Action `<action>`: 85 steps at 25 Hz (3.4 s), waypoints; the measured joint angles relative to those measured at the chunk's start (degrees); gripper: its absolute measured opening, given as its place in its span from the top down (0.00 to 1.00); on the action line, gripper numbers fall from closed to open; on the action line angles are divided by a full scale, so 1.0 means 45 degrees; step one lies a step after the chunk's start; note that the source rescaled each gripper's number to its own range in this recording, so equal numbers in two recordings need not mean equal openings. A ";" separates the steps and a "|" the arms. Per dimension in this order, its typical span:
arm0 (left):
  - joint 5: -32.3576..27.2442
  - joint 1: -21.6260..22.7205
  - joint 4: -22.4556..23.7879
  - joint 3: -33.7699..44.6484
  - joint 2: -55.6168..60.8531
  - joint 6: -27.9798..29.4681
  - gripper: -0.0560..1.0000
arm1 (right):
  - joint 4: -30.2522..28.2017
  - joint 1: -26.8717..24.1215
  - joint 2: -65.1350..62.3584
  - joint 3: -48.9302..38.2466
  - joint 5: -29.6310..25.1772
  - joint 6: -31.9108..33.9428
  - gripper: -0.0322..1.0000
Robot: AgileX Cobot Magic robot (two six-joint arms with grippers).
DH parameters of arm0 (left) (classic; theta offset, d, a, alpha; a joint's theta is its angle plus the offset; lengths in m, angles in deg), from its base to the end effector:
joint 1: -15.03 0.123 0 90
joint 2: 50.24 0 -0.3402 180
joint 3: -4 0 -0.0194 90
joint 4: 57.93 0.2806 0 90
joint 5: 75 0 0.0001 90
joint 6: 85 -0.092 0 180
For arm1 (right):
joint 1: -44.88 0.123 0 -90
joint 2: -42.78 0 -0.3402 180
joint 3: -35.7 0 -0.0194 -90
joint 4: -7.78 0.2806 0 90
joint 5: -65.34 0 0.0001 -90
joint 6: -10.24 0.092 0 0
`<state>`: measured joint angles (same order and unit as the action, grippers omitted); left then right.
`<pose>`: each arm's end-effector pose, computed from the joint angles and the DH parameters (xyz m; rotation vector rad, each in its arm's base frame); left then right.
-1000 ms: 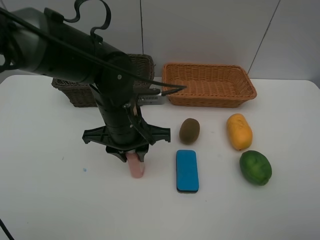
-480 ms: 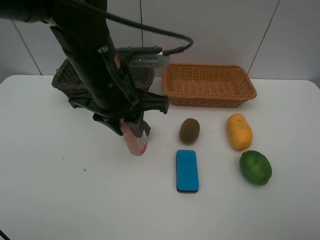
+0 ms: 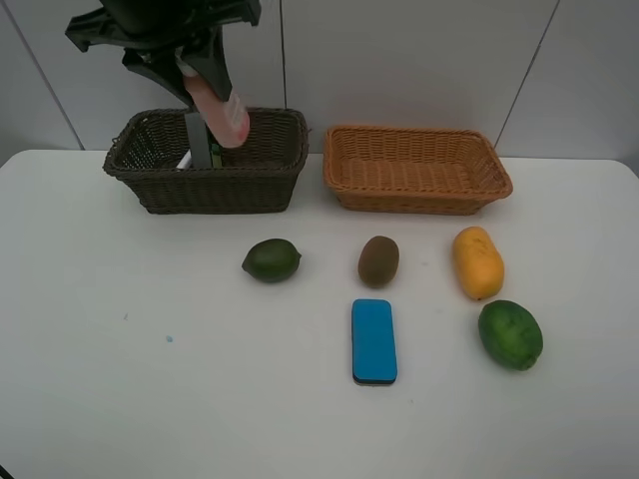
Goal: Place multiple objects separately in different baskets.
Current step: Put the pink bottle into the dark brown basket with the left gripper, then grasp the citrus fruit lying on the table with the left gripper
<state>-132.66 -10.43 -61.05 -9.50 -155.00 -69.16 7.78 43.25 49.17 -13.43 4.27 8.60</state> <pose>0.3729 -0.1822 0.3865 0.1994 2.6264 -0.3250 -0.0355 0.0010 0.2944 -0.0002 2.0351 -0.0359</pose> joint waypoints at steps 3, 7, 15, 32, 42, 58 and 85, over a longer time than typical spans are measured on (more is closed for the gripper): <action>0.0547 0.0530 0.0013 -0.0266 -0.0823 -0.0416 0.69 | 0.0000 0.0000 0.0000 0.0000 0.0000 0.0000 0.00; 0.1923 0.1050 0.0001 -0.0267 -0.1948 -0.0617 0.69 | 0.0000 0.0000 0.0000 0.0000 0.0000 0.0000 0.00; 0.4002 0.1445 -0.0044 -0.0267 -0.3867 -0.0647 0.69 | 0.0000 0.0000 0.0000 0.0000 0.0000 0.0000 0.00; 0.3722 0.1445 -0.0096 -0.0332 -0.4133 -0.0306 0.17 | 0.0000 0.0000 0.0000 0.0000 0.0000 0.0000 0.00; -0.1029 0.1445 -0.1064 -0.2615 -0.4133 -0.2457 0.17 | 0.0000 0.0000 0.0000 0.0000 0.0000 0.0000 0.00; -0.2433 0.0580 -0.2335 -0.1226 -0.2008 -0.6796 0.17 | 0.0000 0.0000 0.0000 0.0000 0.0000 0.0000 0.00; 0.1715 -0.1346 -0.2044 0.4001 0.0121 -1.2881 0.17 | 0.0000 0.0000 0.0000 0.0000 0.0000 0.0000 0.00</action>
<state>-124.95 -16.49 -70.24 8.51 -154.45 -127.12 7.78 43.25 49.17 -13.43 4.27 8.60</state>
